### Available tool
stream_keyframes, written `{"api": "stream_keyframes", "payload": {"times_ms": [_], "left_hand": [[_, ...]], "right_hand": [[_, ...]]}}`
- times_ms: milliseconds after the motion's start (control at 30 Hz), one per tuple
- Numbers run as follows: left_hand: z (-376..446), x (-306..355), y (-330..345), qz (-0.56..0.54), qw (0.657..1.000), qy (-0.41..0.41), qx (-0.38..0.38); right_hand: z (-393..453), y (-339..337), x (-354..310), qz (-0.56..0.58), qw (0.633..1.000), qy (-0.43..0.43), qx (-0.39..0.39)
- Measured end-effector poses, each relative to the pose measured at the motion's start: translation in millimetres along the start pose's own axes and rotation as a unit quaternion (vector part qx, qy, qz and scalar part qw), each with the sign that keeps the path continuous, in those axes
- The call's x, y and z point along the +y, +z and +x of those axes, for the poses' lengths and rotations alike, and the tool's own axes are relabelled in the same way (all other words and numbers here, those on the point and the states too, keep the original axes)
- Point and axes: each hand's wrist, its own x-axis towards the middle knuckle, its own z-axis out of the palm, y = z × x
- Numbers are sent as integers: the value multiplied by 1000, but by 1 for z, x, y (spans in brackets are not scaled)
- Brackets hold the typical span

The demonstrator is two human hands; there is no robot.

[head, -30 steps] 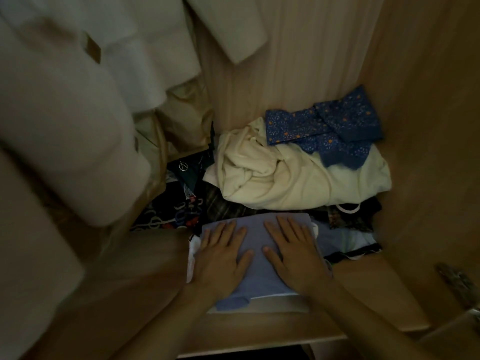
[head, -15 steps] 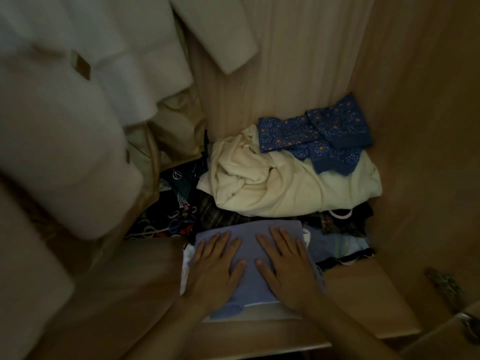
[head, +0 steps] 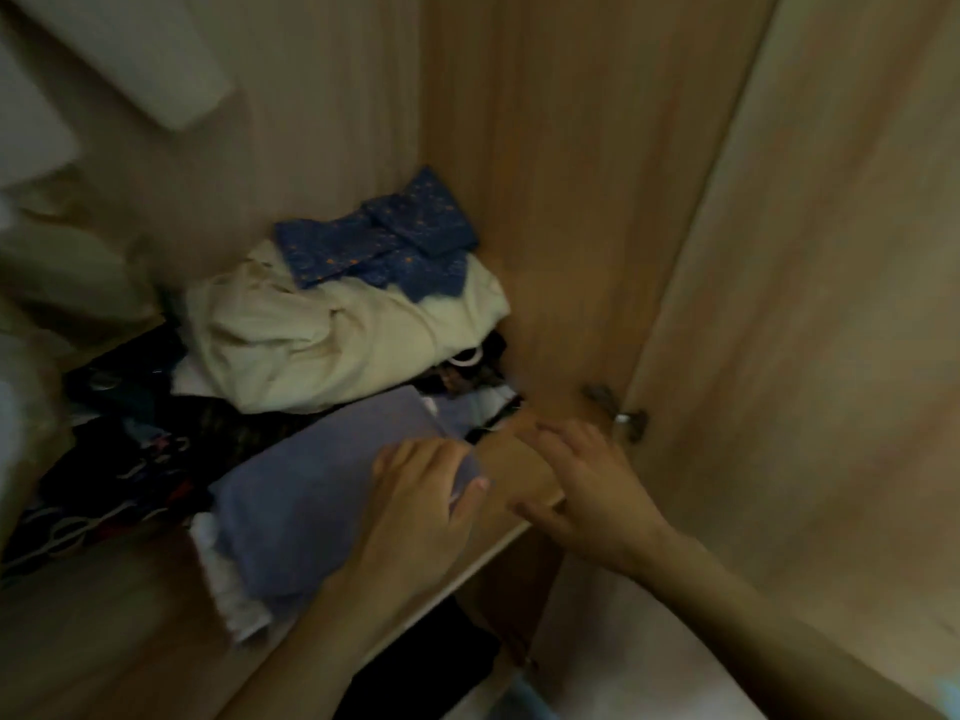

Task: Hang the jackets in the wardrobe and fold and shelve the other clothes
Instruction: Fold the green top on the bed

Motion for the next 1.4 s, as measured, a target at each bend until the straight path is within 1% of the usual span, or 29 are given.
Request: {"api": "stream_keyframes", "payload": {"times_ms": [67,167,300,467,567,700,867,1000,1067,1200,1300,1400], "left_hand": [[3,30,18,-27,997,42,-51],[8,94,43,-53,984,151,-73],[0,183,68,-92,965,219,-112],[-33,269,103,-102,925,313,-191],[-54,321,126,-107,902,356,-218],[-94,400,159,-111,883,387,-240],[-169,504,212,-83,876,393,-266],[-210,565,240,-28,861,384,-331],[-219,587,247,-6,858,382,-344],[-220,615,268,12,862,378,-339],[-219,632,290,29,853,382,-356],[-223,650,321,22,844,377,-380]], "right_hand": [[-41,-20,12,-34,998,51,-15],[-103,-54,30,-82,987,139,-8],[-185,-95,58,-103,963,248,31],[-294,-131,82,-112,933,336,64],[-363,-141,93,-104,911,389,89],[-461,-147,116,-80,881,452,116],[-601,-161,162,-49,855,502,121],[-690,-171,195,-3,845,519,127],[-719,-177,208,9,846,520,122],[-756,-181,237,28,846,515,138],[-774,-177,252,43,837,526,147],[-788,-169,270,58,829,538,144]]}}
